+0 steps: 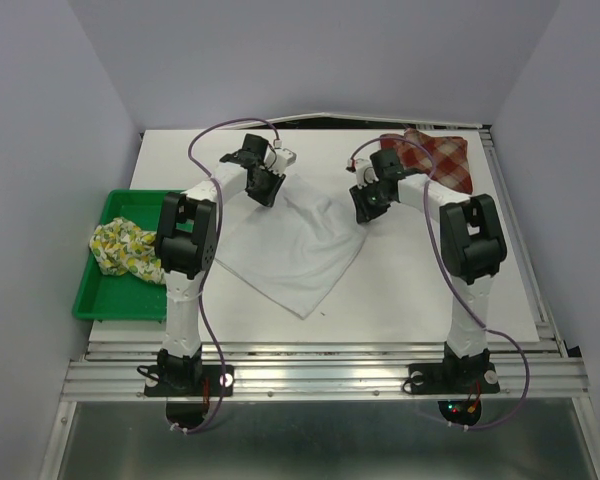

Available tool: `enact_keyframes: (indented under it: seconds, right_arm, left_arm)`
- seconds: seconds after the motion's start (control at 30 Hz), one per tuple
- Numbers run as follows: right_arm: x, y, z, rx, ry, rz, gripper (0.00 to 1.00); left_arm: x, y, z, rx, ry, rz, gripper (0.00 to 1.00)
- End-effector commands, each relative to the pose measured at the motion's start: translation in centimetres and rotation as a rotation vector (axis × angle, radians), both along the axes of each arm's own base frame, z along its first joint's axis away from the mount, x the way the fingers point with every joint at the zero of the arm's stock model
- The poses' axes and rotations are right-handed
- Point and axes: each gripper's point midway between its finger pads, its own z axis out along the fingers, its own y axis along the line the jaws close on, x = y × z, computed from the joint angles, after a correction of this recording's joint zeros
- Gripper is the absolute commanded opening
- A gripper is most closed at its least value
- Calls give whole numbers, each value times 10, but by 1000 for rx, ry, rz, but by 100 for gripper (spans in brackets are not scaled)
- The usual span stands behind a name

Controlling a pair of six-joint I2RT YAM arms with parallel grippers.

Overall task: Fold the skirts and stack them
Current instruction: Flatten the skirt out

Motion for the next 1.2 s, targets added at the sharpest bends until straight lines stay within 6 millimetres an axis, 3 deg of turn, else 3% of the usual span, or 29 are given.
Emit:
enact_keyframes:
  seconds: [0.0, 0.1, 0.2, 0.37, 0.53, 0.63, 0.73, 0.8, 0.83, 0.87, 0.93, 0.97, 1.0, 1.03, 1.07, 1.1, 1.13, 1.17]
  right_arm:
    - [4, -3, 5, -8, -8, 2, 31]
    - [5, -8, 9, -9, -17, -9, 10]
    - [5, -10, 19, -12, -38, -16, 1]
    - [5, -19, 40, -22, -82, -40, 1]
    - [-15, -31, 40, -73, -63, -17, 13]
    - [-28, -36, 36, -90, -45, 2, 1]
    - [-40, -33, 24, -70, -3, 25, 1]
    - [-44, -29, 18, -50, 27, 33, 1]
    - [-46, -28, 15, -44, 39, 35, 1]
    - [-46, -27, 14, -40, 46, 34, 1]
    - [-49, -26, 9, -36, 61, 40, 1]
    - [-49, -26, 7, -36, 65, 39, 1]
    - [-48, -26, 7, -38, 64, 39, 1]
    - [-48, -26, 7, -37, 64, 38, 1]
    - [-48, -26, 7, -38, 63, 36, 1]
    - [-47, -26, 7, -36, 60, 37, 1]
    - [-48, -25, 8, -33, 61, 38, 1]
    - [-48, -25, 8, -32, 61, 39, 1]
  left_arm:
    - [6, 1, 7, 3, -23, 7, 33]
    - [5, 2, 5, 8, -21, 11, 33]
    - [4, 5, 0, 20, -13, 21, 33]
    - [2, 10, -7, 46, -2, 34, 33]
    - [-1, 15, -15, 75, 17, 42, 27]
    - [-6, 18, -21, 90, 36, 35, 16]
    - [-14, 13, -21, 67, 58, -2, 10]
    - [-17, -3, 4, -23, 20, -83, 17]
    - [-14, -11, 33, -67, -48, -112, 31]
    - [-13, -20, 48, -118, -85, -144, 37]
    - [2, -33, 80, -171, -187, -164, 50]
    - [14, -44, 103, -195, -237, -172, 52]
    - [20, -52, 111, -204, -252, -185, 52]
    - [26, -58, 97, -204, -226, -191, 53]
    - [33, -64, 98, -205, -231, -199, 53]
    - [41, -76, 115, -222, -263, -214, 53]
    - [45, -83, 96, -225, -230, -226, 52]
    - [49, -89, 95, -230, -235, -229, 52]
